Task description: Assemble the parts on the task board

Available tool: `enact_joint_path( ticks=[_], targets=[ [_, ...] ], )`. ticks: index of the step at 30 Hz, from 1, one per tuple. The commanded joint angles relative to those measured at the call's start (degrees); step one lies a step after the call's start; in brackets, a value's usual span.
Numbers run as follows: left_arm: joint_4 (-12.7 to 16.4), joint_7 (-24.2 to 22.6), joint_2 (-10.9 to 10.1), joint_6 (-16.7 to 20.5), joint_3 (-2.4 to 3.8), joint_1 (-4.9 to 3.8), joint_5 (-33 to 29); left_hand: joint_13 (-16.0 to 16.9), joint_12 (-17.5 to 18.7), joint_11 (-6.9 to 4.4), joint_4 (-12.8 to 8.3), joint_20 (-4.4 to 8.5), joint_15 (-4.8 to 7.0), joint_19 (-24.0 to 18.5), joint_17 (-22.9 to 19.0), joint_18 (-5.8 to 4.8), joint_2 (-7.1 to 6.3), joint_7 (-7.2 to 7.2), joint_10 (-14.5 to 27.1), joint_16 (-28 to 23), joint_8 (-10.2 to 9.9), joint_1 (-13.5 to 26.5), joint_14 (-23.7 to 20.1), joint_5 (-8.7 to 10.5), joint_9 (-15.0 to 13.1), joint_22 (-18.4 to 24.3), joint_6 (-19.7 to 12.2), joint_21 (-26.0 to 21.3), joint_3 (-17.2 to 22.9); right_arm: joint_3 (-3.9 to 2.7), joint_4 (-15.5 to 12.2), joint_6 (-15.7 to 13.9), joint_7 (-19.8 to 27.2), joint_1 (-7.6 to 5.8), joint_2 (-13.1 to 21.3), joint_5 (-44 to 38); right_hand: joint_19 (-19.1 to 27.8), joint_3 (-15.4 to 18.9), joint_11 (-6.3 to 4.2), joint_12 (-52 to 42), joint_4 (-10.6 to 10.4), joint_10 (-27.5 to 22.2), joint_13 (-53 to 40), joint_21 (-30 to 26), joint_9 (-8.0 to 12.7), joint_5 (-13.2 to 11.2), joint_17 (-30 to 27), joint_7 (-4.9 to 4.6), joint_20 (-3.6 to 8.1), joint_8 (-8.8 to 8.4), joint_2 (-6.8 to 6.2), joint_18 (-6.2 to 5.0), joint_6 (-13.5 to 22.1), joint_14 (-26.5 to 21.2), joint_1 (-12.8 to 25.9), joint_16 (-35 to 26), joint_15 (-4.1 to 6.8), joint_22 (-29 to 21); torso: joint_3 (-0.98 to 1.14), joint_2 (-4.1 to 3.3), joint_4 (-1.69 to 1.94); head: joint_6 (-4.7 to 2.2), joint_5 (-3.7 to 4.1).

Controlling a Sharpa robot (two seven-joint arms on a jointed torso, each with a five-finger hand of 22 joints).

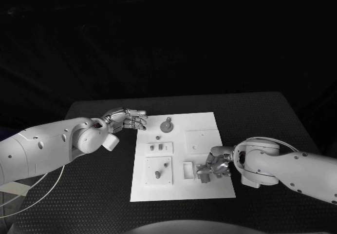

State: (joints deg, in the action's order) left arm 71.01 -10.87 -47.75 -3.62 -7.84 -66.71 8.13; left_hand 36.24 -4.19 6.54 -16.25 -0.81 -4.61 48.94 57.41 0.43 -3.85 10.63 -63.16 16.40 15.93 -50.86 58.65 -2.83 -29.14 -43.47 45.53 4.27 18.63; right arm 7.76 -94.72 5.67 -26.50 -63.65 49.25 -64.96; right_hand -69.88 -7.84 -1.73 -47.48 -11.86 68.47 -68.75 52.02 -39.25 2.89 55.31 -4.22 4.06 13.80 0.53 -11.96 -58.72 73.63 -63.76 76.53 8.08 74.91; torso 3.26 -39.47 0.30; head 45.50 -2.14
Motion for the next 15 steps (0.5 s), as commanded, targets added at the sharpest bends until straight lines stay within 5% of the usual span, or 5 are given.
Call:
enact_joint_path(
  ticks=[1,6,15],
  targets=[
    [0.2,-0.2,0.1,-0.8,0.05,-0.04,0.0,-0.1,0.2,0.06,-0.1,0.1,0.04,-0.1,0.1,-0.43,0.04,0.3,-0.1,-0.4,0.3,0.5,0.4,0.01,0.1,0.1,-0.2,-0.2,-0.3,-0.12,-0.9,-1.1,1.1,-0.95,0.4,7.4,0.1,0.6,-0.47,-0.3,0.3,0.1,0.2,0.3,-0.4,0.0,0.1,-0.01,0.06,0.16,0.59,-3.04,-0.5,-0.1,-1.3,0.3,0.3,1.0,-0.01,-0.02,-0.01,-0.01,-0.05],
    [0.1,-0.2,0.1,-0.8,0.05,-0.04,0.0,-0.1,0.2,0.06,-0.1,0.09,0.03,-0.1,0.1,-0.43,0.05,0.33,-0.1,-0.4,0.3,0.6,0.4,0.01,0.1,0.1,-0.2,-0.2,-0.4,-0.14,-1.5,-2.4,1.2,-2.19,0.5,8.6,0.2,1.2,-0.48,-0.3,0.5,0.1,0.3,0.3,-0.4,0.0,0.1,0.0,0.02,0.09,0.68,-3.04,-0.5,-0.1,-2.0,0.3,0.31,1.0,-0.07,-0.04,-0.01,0.02,-0.04],
    [0.1,-0.1,0.2,-0.9,0.04,-0.04,0.0,-0.1,0.2,0.06,-0.1,0.1,0.03,-0.1,0.1,-0.43,0.07,0.36,-0.1,-0.4,0.4,0.6,0.4,0.01,0.1,0.1,-0.2,-0.2,-0.4,-0.18,-0.6,-3.2,0.6,-2.44,-1.4,8.9,0.2,1.7,-0.47,-0.3,0.5,0.1,0.4,0.2,-0.3,0.0,0.1,-0.02,-0.02,0.01,0.69,-3.04,-0.5,-0.1,-2.1,0.3,0.3,1.0,-0.07,-0.04,0.06,0.02,-0.06]
  ],
)
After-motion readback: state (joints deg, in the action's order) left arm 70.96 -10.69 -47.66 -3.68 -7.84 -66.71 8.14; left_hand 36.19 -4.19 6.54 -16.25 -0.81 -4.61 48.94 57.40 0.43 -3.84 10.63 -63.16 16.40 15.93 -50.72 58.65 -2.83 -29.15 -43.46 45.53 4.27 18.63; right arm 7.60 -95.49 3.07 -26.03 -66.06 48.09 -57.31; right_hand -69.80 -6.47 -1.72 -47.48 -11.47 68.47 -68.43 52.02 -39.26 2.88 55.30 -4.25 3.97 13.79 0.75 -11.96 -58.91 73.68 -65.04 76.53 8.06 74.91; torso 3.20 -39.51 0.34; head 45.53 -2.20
